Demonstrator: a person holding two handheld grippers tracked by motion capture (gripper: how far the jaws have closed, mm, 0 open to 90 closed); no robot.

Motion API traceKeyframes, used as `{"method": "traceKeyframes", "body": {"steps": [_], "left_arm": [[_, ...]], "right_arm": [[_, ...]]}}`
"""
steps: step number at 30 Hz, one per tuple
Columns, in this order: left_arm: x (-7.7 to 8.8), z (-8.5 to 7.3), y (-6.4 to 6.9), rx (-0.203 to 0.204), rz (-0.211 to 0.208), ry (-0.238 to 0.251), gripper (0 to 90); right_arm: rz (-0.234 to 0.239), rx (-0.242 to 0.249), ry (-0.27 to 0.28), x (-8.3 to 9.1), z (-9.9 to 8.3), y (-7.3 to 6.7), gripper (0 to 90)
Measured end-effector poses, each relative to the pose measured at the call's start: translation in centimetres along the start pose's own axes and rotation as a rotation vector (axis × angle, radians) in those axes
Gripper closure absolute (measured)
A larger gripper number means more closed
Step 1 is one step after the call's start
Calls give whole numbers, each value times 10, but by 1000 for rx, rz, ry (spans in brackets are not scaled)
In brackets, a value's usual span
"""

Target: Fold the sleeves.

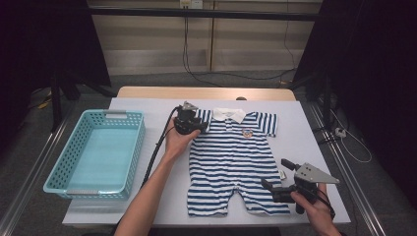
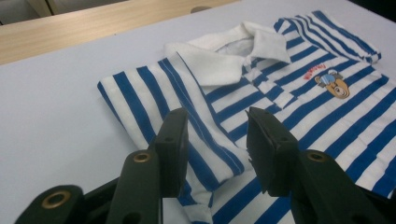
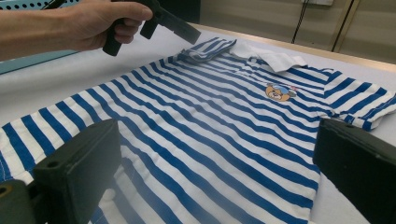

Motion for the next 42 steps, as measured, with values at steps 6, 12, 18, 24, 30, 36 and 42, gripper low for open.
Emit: {"method": "traceKeyframes", "body": {"steps": [6,12,18,24,30,36,42], "left_arm": [[-8,-6,14,-21,25,-10,588],[-11,-13,16,-108,40,-45,846],[-8,-15,12,-93,36,-51,888],[-8,-22,11,-52,31,-30,812],[-4,-22,11,-51,43,7,612],[3,-24,8,-2,39,20,420],[12,-26,3,-2,63,18,228]], "right_arm": [[-2,1,-2,0,0,0,6],[-4,-1,-2,0,0,0,6],[-3,-1,-2,0,0,0,6],[-2,1,-2,0,0,0,7],[-6,-2,-1,-1,0,0,7],[-9,3,11,0,1,2,6],[-16,0,10,0,1,4,6]]}}
Point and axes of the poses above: each handheld gripper's, and its own axes: x roughly backward along the jaws, z roughly out of its top, y roughly to its right, the point moved 1 cm from there along -x, roughly forward along the jaws, and after that the axes turned 10 degrees about z, right-handed, at the moved point
